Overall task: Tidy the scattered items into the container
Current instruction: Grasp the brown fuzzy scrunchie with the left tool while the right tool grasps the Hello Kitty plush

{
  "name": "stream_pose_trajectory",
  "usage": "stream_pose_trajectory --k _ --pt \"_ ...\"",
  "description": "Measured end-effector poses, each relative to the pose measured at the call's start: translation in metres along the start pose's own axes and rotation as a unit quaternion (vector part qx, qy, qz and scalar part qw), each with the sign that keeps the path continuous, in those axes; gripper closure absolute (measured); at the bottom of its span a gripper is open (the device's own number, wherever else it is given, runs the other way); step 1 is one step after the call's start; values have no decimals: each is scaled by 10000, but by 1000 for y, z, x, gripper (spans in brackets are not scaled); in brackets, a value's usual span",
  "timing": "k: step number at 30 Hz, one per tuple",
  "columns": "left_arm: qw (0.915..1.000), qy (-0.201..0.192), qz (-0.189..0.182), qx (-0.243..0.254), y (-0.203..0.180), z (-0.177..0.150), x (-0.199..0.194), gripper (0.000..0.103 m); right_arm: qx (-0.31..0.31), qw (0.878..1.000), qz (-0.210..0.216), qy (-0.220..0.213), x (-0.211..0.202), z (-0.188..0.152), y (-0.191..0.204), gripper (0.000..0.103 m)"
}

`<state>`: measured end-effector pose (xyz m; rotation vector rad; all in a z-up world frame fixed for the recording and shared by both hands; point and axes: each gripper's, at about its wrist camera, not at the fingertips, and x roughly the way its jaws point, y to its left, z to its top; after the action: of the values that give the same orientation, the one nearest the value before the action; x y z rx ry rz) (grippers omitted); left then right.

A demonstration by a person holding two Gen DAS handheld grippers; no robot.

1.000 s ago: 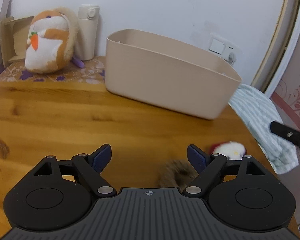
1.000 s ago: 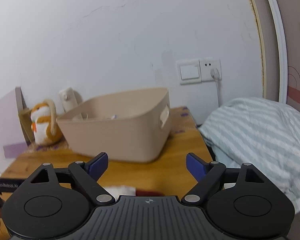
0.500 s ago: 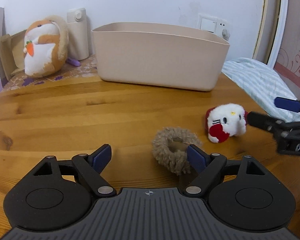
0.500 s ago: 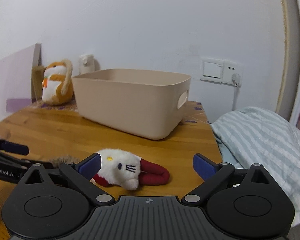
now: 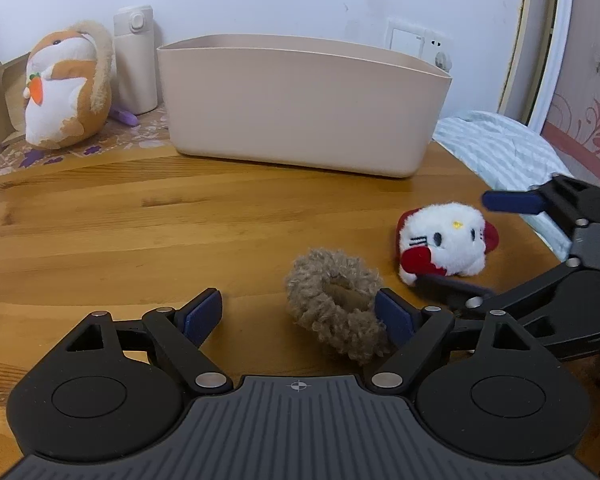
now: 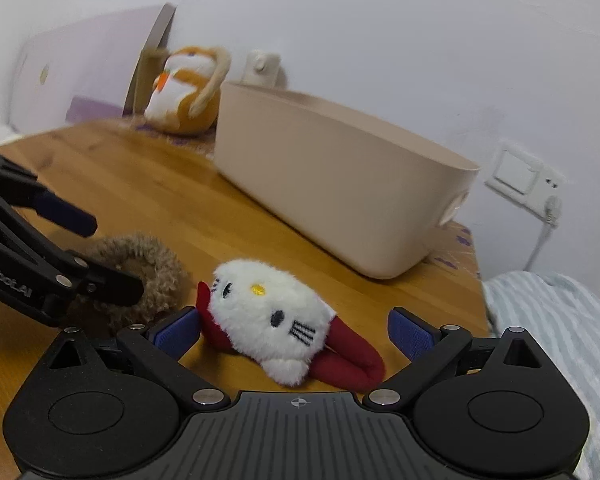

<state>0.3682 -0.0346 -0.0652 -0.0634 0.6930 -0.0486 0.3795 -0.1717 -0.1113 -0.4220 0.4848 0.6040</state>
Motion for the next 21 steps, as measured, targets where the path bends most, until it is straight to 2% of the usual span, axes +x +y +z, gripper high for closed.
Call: stream_pose_trajectory --k 4,9,11,13,14,16,21 --pt "9998 -26 -76 -179 4 1 6 17 4 9998 144 157 12 5 -1 7" --pt "9999 -79 -59 -116 4 3 10 18 517 9971 466 300 19 4 -17 15" --pt "9998 -128 -117 -58 3 3 10 29 582 9966 498 307 20 4 -19 18" --pt "9996 -145 -259 -38 3 4 10 51 569 9966 510 297 20 4 -18 20" --pt "9993 -142 -347 -40 2 5 10 57 567 9966 524 289 19 3 -18 22" --pt "9988 -140 -464 -24 0 6 8 76 577 9964 553 280 19 3 -18 25" --pt "9990 -216 -399 26 -1 6 3 84 676 9960 521 248 16 3 -19 35"
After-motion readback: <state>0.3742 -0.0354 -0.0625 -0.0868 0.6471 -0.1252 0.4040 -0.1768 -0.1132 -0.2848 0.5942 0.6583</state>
